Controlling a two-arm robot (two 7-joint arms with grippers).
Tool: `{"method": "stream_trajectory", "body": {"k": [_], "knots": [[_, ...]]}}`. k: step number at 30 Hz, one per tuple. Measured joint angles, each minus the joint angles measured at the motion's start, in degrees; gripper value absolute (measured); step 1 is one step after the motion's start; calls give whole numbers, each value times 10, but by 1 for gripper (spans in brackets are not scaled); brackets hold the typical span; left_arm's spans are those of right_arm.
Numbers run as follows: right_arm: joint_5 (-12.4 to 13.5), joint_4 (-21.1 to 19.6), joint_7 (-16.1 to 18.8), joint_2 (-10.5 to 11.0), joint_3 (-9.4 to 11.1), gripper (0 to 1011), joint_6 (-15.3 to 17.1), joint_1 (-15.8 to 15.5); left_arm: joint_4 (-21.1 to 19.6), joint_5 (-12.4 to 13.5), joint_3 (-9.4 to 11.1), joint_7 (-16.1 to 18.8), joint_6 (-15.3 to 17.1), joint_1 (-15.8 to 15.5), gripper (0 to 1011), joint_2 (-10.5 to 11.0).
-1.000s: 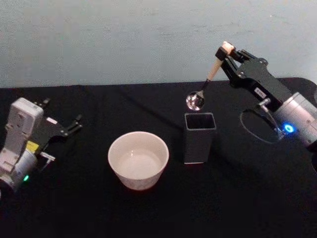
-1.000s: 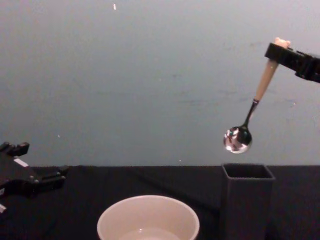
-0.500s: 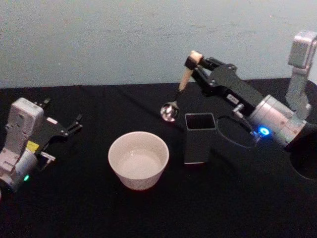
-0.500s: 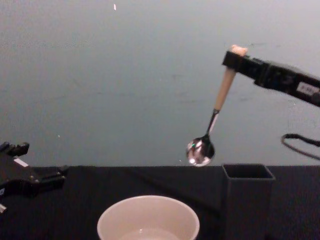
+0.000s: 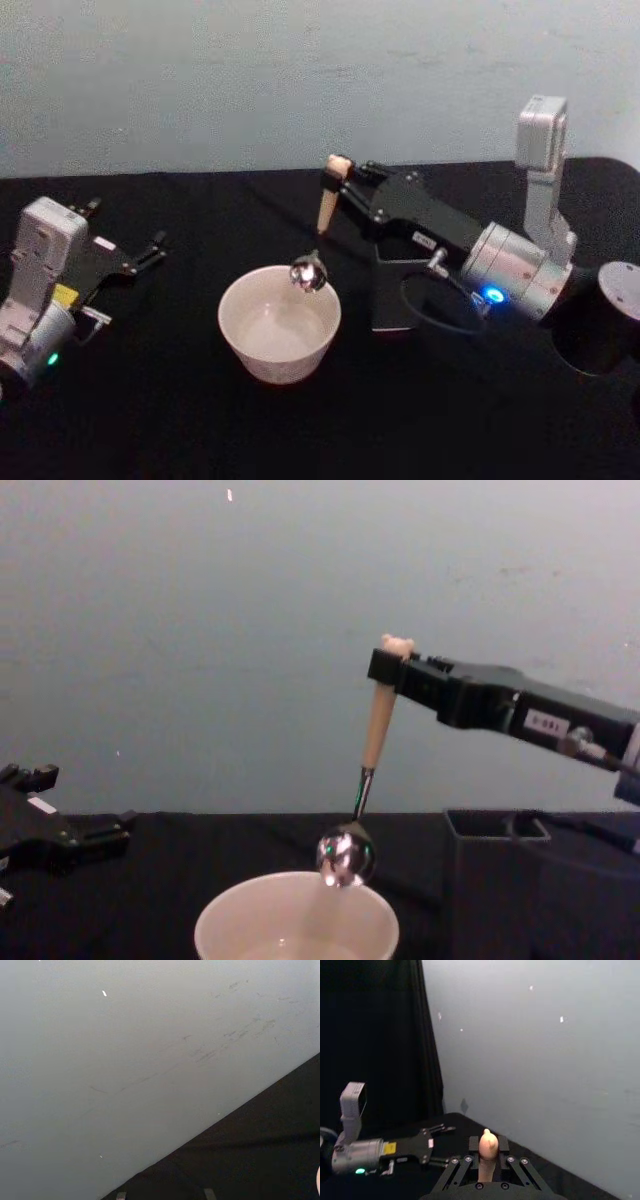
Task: Pick up the stirring spoon with one hand, stir inside the cup, then place it back in its original position.
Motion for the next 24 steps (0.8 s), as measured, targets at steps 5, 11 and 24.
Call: {"method": "stream_trajectory", "body": {"k": [5,11,24], "knots": [[-11,4,8,4,-14,214,-3,1,0,0,0,0,0,0,1001,0],[-32,12,19,10,-33,214,-8,3,0,0,0,0,0,0,1001,0],[-69,28,31,3,-65,214,-18,8,0,0,0,0,0,0,1001,0]]}}
